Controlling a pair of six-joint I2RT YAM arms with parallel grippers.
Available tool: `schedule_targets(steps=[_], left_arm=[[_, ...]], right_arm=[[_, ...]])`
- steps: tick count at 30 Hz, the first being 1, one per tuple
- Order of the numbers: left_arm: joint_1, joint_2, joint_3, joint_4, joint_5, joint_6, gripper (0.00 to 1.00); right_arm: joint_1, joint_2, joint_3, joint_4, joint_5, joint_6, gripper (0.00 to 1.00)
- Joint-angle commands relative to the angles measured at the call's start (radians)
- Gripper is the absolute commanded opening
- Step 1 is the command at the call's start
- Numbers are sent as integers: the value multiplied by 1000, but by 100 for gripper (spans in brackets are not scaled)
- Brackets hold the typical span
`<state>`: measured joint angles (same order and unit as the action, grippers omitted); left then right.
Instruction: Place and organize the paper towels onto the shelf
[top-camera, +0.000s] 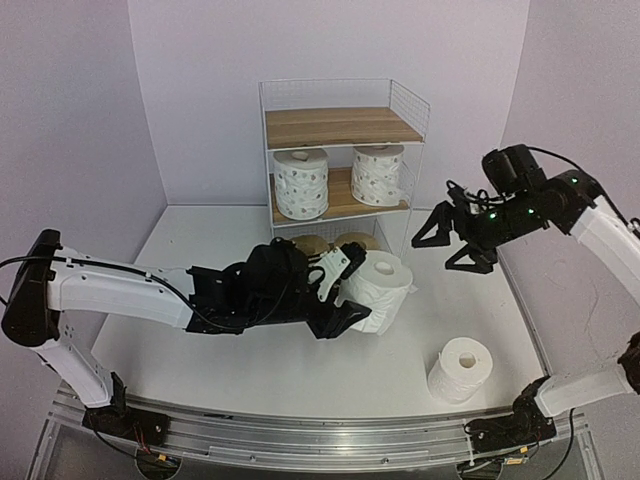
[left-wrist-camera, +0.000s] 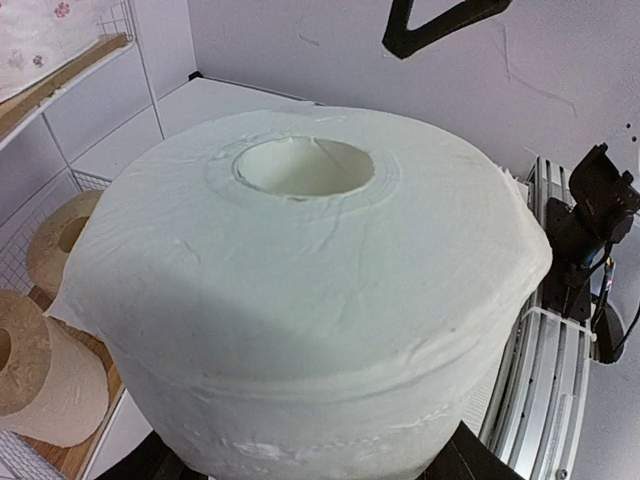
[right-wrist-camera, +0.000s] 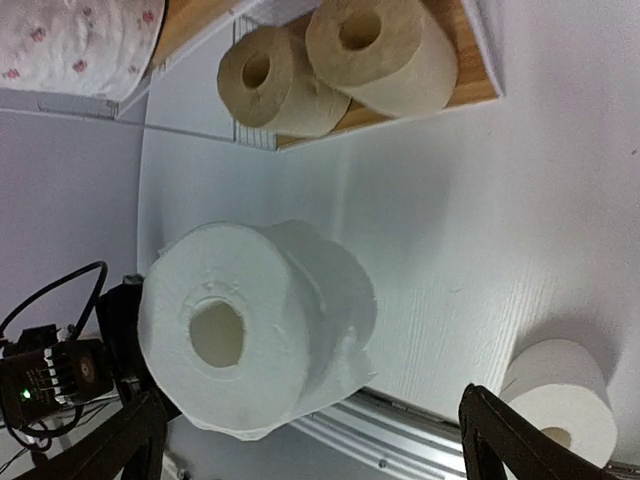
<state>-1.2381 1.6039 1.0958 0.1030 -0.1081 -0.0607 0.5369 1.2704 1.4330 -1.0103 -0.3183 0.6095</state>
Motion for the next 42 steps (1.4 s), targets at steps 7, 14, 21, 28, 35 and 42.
schedule_targets(steps=[7, 14, 21, 28, 35, 42], left_arm=[[-5, -164, 256, -10, -129, 27, 0], [-6, 25, 765, -216, -209, 128, 0], [-3, 334, 1291, -329, -671, 257, 0], [6, 440, 1327, 70, -998, 596, 0], [81, 459, 1332, -42, -1011, 516, 0], [183, 426, 1363, -413, -803, 173, 0]], right_arm=[[-4, -234, -75, -3, 561, 4, 98], [-4, -183, -88, -1, 510, -5, 98], [-5, -164, -106, 4, 505, 7, 98], [-5, -144, -113, 9, 513, 8, 98], [-5, -125, -135, 23, 522, 19, 98], [-5, -102, -152, 29, 500, 32, 98]])
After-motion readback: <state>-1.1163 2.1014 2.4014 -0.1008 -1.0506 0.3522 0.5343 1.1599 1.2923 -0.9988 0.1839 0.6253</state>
